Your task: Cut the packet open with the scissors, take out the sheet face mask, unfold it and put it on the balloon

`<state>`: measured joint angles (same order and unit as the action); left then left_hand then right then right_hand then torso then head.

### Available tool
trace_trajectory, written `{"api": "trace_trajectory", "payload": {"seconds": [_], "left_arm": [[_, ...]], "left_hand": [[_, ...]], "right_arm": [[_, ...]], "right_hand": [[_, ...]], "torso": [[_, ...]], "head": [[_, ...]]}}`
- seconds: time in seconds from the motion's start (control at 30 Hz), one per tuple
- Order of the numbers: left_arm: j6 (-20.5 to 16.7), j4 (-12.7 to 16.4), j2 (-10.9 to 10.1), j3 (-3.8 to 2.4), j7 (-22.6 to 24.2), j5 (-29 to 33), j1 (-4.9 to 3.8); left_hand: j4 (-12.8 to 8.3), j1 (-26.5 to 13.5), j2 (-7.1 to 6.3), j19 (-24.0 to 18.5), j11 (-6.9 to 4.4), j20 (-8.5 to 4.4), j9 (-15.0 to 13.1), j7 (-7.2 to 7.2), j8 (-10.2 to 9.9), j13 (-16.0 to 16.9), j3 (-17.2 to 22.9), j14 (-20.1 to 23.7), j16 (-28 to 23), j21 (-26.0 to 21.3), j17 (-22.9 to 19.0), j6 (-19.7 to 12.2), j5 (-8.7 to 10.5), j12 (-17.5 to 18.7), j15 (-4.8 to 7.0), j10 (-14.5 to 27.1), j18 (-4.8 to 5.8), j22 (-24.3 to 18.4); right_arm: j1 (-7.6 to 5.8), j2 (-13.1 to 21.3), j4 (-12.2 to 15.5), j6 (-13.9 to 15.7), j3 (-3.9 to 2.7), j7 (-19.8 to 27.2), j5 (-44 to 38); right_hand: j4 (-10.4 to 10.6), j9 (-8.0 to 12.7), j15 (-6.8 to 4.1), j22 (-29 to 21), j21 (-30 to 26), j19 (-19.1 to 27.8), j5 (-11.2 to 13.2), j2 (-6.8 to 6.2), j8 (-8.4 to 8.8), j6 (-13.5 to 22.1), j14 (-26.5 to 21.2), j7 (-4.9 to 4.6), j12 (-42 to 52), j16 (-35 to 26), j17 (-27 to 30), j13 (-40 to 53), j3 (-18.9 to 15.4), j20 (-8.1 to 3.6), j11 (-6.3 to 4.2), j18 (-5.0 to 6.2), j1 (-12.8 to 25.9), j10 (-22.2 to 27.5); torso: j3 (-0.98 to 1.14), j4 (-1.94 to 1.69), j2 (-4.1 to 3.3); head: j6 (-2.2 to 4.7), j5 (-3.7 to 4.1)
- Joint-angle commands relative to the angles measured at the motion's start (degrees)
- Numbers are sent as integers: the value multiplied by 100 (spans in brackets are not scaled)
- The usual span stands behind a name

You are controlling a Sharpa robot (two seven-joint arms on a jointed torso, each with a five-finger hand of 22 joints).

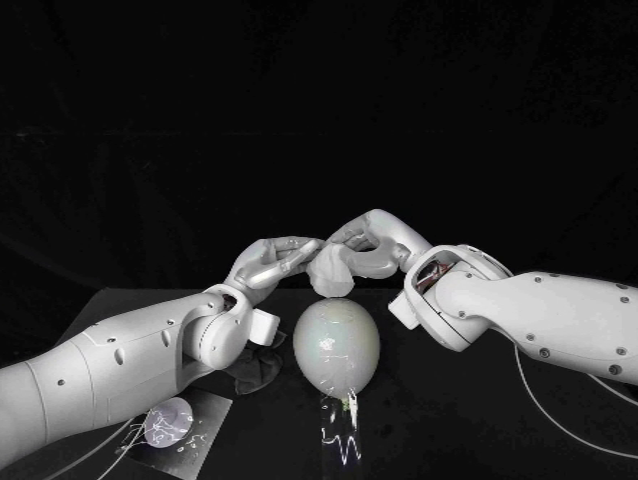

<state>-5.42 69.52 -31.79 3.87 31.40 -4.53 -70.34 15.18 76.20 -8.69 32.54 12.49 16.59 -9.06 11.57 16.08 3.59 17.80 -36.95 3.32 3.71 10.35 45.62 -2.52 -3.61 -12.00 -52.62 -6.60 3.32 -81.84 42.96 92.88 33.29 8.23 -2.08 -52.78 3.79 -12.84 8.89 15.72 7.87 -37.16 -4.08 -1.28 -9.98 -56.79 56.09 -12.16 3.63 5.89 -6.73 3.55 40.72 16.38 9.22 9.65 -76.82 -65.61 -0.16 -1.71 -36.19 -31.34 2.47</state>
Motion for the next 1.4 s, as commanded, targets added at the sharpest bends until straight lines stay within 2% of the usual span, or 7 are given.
{"api": "trace_trajectory", "payload": {"seconds": [0.03,0.63,0.97,1.03,1.07,1.1,1.4], "left_arm": [[277,7,44,-11,120,156,0],[409,-53,141,-14,-50,-283,9],[-253,-241,185,-20,195,-1158,27],[-438,-320,209,-21,269,-1457,32],[-517,-351,218,-21,300,-1606,35],[-595,-381,228,-22,333,-1762,39],[-1150,-645,341,-23,585,-3123,88]], "left_hand": [[18,-21,43,-48,13,9,11,236,-41,0,-40,-58,22,-34,9,-44,-25,11,-10,52,-8,-7],[-583,1050,-56,-182,-93,14,97,166,-305,-23,-270,375,-33,-60,-176,-440,-22,34,7,711,156,-21],[-1006,1738,-111,-1120,-763,-49,402,-472,-940,-151,-469,2002,-138,-155,-592,-1991,-36,113,134,3195,202,-105],[-824,1959,-196,-1603,-907,-87,465,-614,-1060,-171,-789,2400,-160,-180,-688,-2328,-23,176,208,3648,223,-135],[-20,2528,-451,-1992,-951,-88,510,-689,-1156,-197,-1221,2724,-178,-195,-763,-2613,12,207,226,4050,214,-153],[137,2652,-571,-2062,-971,-87,525,-735,-1185,-210,-1353,2808,-193,-205,-783,-2705,-71,218,246,4171,209,-160],[202,2874,-855,-2528,-1243,-209,642,-963,-1380,-261,-1802,3293,-250,-252,-903,-3346,-74,267,405,4702,198,-207]], "right_arm": [[-29,-27,-11,-351,-8,-494,-638],[-217,-147,-162,-449,-64,-1057,-958],[-255,-54,-184,-563,-76,-1012,-50],[-257,-70,-305,-562,-77,-960,223],[-258,-80,-347,-563,-77,-940,318],[-258,-91,-384,-563,-77,-919,403],[-261,-219,-652,-406,-78,-710,1091]], "right_hand": [[-27,-15,7,13,39,-58,-87,-28,-34,-16,52,-6,-7,-21,10,-1,17,4,0,90,68,-38],[-156,-100,-49,115,303,-354,-498,-75,-134,-75,195,42,1,32,3,3,45,-59,-55,97,252,-189],[-192,-122,-67,144,359,-384,-605,-71,-162,-101,240,62,2,56,-2,4,38,-80,-73,89,293,-249],[-209,-126,-68,145,358,-364,-643,-67,-166,-101,239,66,-1,55,-1,3,45,-81,-76,86,296,-257],[-213,-127,-69,146,360,-362,-652,-65,-167,-102,241,66,-1,56,-1,3,47,-82,-76,86,297,-259],[-213,-127,-69,146,360,-362,-652,-65,-167,-102,241,66,-1,56,-1,3,47,-82,-76,86,297,-259],[-224,-133,-73,158,380,-368,-705,-54,-172,-104,250,67,-2,61,-2,2,49,-86,-78,89,313,-270]], "torso": [[3,3,-3],[6,-2,-1],[-2,4,7],[-3,1,10],[-5,-1,10],[-6,-1,10],[-1,1,-3]], "head": [[3,-3],[35,19],[116,45],[146,55],[159,59],[164,61],[182,63]]}}
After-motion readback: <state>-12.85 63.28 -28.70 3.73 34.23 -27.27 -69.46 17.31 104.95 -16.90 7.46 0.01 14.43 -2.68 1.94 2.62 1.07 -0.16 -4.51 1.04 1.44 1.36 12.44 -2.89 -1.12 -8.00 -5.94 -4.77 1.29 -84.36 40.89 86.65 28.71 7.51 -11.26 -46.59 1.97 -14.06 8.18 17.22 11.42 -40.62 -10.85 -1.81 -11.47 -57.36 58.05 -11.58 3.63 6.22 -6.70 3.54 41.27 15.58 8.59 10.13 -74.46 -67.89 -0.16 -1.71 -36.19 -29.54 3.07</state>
